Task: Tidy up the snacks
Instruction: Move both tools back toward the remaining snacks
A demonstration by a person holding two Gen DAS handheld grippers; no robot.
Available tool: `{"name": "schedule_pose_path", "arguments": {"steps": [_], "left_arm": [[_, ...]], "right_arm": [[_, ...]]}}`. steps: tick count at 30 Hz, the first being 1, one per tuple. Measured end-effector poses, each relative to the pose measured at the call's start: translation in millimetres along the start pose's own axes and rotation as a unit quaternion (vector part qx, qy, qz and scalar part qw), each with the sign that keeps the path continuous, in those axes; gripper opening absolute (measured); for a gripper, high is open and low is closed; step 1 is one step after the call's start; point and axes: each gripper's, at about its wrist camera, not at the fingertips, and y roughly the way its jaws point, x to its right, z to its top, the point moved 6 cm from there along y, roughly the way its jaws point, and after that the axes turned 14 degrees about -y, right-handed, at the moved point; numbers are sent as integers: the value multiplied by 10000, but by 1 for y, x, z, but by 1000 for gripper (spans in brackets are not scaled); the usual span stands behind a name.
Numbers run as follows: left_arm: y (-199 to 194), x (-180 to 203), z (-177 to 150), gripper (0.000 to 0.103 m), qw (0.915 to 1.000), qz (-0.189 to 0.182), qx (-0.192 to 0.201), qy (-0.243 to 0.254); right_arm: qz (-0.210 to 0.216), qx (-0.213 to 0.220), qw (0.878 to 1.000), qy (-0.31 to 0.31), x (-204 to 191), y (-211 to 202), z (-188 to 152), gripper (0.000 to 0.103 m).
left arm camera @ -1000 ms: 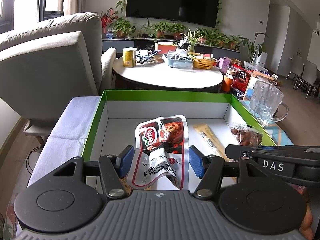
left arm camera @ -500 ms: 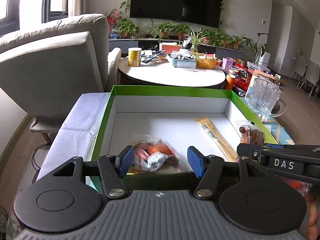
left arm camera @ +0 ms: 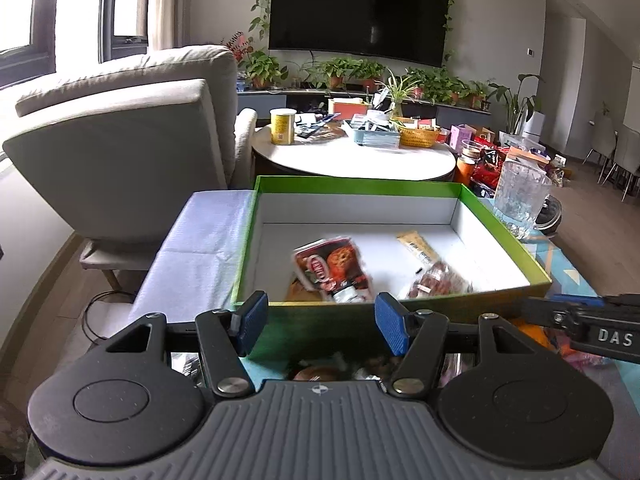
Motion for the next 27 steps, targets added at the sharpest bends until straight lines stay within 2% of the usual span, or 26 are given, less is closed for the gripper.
{"name": "schedule_pose_path", "arguments": {"steps": [6,9,13,18,27], "left_arm": [[-17,-39,-7,57,9991,384,50,-147],[-19,-59,-12,57,9980,571,-61,-253],[-14,-75,-25,57,9973,683,-249,-119],[-1,-85,-36,57,9963,727,-462,-32],[24,-88,-35,57,9956,744,-577,14]], "right_arm": [[-34,-143,9999,-52,1,-11,-16,38],[-49,-198,9997,-92,-1,-14,-22,39],[-34,-262,9995,-199,-5,-17,-28,39],[-67,-279,9986,-434,-9,-25,-37,51],[-39,-551,9978,-361,1,-33,-61,53]]}}
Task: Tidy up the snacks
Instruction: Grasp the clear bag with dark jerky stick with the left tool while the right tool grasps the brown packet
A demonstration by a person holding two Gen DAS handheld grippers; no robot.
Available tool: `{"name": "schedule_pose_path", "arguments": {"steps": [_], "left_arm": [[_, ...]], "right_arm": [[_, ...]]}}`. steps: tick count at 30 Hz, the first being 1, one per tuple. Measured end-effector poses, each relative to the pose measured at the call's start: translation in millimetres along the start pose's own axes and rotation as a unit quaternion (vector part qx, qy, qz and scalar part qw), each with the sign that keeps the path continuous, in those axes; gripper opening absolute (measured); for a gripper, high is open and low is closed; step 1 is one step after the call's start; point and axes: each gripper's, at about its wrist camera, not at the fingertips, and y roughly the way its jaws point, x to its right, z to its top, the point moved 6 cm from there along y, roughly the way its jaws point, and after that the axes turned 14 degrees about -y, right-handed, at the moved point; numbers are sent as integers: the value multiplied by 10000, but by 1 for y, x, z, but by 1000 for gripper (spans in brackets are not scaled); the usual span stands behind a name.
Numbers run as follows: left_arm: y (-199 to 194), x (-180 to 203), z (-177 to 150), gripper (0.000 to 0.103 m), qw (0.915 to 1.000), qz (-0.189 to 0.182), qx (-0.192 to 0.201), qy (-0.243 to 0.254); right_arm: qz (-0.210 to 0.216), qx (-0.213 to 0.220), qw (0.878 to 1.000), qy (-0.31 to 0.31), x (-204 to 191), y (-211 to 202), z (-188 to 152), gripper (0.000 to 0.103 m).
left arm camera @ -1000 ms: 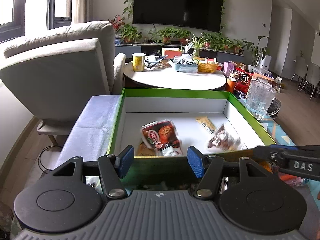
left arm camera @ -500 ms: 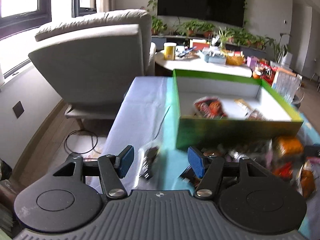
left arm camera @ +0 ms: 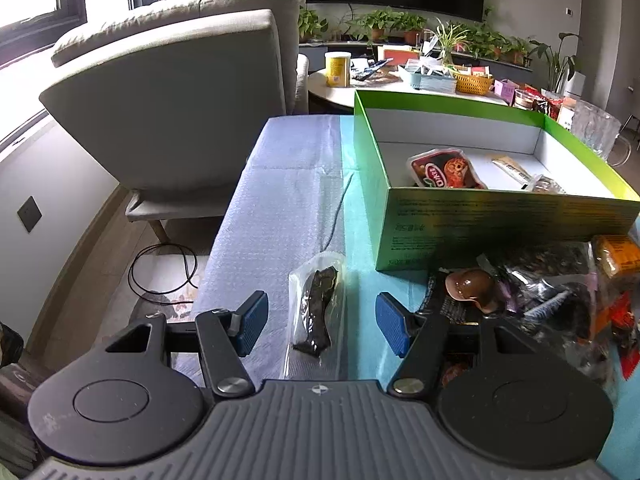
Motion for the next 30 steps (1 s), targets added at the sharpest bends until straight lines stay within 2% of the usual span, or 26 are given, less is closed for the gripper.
{"name": "schedule_pose_path", "arguments": {"steps": [7,10,13,15,19,26,28,29,30], "left_arm": [[9,-1,-4,54,9999,-11,-114,-86],[9,-3,-6,30,9998,64,-117,-142],[6,-3,-6,29,9998,0,-148,-118],[4,-2,-9,29,9998,-52,-143,-112],[1,-1,-11,29,9998,-96,-118,-127],[-11,-3,-9,29,9996,-156,5,-217],[-16,-2,-7,29,9995,-187,71,-231],[-18,-2,-6,29,9995,-195,108,-225],[-21,-1,-4,29,9995,-203,151,-211]], "right_arm": [[74,-129,9998,89,0,6,-8,53],[132,-177,9998,-10,-4,7,-13,56],[155,-227,9996,-40,-4,11,-17,58],[172,-268,9995,7,-4,15,-19,69],[135,-310,9992,211,-1,22,-21,77],[-73,-368,9991,-176,-11,28,-21,77],[-136,-354,9990,-241,-11,26,-22,69],[-125,-340,9990,-271,-11,24,-22,58],[-134,-340,9990,-260,-10,22,-22,55]]}}
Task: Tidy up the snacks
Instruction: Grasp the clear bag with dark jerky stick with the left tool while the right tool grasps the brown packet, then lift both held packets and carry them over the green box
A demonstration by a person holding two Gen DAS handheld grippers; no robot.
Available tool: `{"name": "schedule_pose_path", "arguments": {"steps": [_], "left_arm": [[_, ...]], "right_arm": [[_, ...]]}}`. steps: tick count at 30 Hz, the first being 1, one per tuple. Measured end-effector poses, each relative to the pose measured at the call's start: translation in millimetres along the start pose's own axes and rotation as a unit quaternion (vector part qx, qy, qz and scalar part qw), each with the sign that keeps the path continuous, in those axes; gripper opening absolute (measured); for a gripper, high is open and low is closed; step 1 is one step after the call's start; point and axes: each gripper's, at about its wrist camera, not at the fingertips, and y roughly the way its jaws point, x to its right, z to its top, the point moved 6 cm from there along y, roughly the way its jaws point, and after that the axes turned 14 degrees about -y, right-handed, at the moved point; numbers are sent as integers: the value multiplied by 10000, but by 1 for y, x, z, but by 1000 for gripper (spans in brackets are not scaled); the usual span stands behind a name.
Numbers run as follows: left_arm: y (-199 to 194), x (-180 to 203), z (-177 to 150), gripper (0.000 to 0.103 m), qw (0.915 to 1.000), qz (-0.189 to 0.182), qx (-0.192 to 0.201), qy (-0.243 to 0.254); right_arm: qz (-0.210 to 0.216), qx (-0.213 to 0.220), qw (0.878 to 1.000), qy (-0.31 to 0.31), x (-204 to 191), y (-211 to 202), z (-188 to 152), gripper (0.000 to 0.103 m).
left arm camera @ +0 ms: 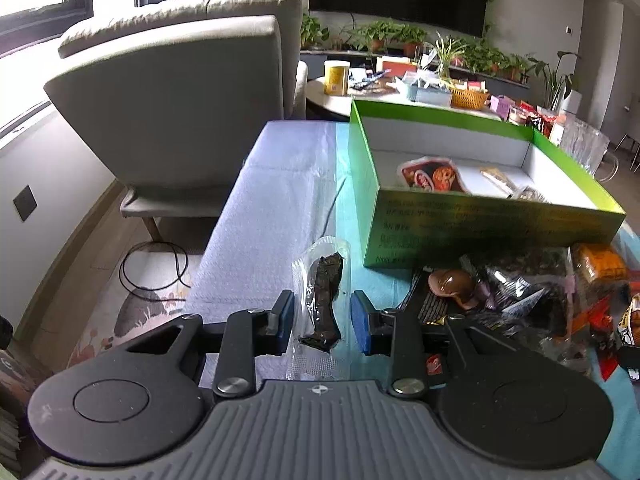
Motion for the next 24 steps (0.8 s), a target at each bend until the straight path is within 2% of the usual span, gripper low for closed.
{"name": "schedule_pose_path", "arguments": {"steps": [5,10,11,12,15,18,22,24], "left_arm": [[-18,9,10,29,9996,-105,254,66],[-38,24,22,29,9980,-279,548,145],[-42,28,25,29,9976,-321,599,166],[-45,33,28,29,9969,-374,658,200],[-48,45,34,29,9956,-501,735,288],[-48,54,35,29,9949,-562,763,345],[-46,58,33,29,9949,-587,735,358],[-46,58,34,29,9951,-580,731,332]], "right_arm": [[71,113,9991,415,12,-10,3,49],[55,489,9975,503,17,-31,14,48],[41,583,9970,500,17,-35,17,37],[71,637,9967,491,18,-38,21,21],[208,788,9951,551,20,-41,31,20],[119,691,9969,351,17,-37,29,20],[139,429,9973,587,28,-27,9,33],[148,330,9963,777,37,-23,-2,58]]}}
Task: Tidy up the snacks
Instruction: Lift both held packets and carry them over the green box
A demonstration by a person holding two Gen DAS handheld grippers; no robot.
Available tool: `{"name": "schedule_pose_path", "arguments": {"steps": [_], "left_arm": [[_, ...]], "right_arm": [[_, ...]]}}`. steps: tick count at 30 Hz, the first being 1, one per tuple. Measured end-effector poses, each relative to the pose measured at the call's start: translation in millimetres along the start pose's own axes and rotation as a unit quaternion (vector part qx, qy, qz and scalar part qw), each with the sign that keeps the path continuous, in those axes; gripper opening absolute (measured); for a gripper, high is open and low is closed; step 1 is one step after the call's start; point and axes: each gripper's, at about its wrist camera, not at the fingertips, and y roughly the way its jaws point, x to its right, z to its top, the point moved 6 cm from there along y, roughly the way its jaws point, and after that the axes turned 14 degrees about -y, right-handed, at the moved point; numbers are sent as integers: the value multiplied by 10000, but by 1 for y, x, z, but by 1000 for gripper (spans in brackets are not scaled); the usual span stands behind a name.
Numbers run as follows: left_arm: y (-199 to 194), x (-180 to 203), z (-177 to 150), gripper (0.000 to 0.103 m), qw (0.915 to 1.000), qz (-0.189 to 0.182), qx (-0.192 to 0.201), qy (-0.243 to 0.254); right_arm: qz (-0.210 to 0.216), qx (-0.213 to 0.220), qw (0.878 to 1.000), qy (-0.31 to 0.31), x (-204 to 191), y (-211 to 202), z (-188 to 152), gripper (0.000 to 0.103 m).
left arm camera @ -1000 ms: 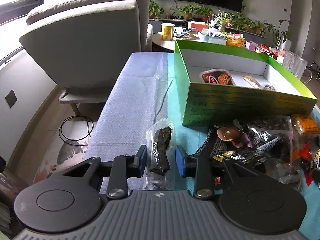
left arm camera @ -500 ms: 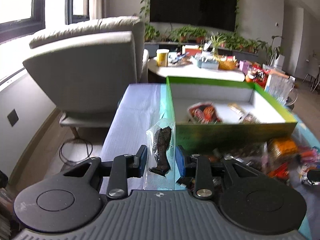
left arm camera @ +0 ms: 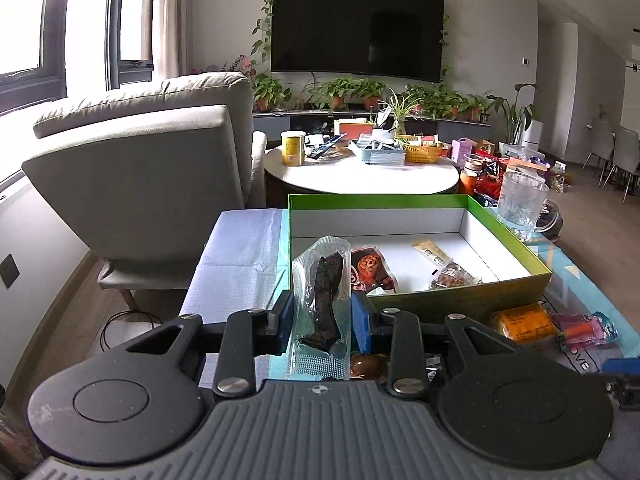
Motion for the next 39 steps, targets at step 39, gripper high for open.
{"name": "schedule_pose_path", "arguments": {"steps": [39], "left_arm": [[7,12,3,29,9998,-157,-122,-77]], "right_arm": [[973,18,9801,-1728,-47,6,-10,91]]}}
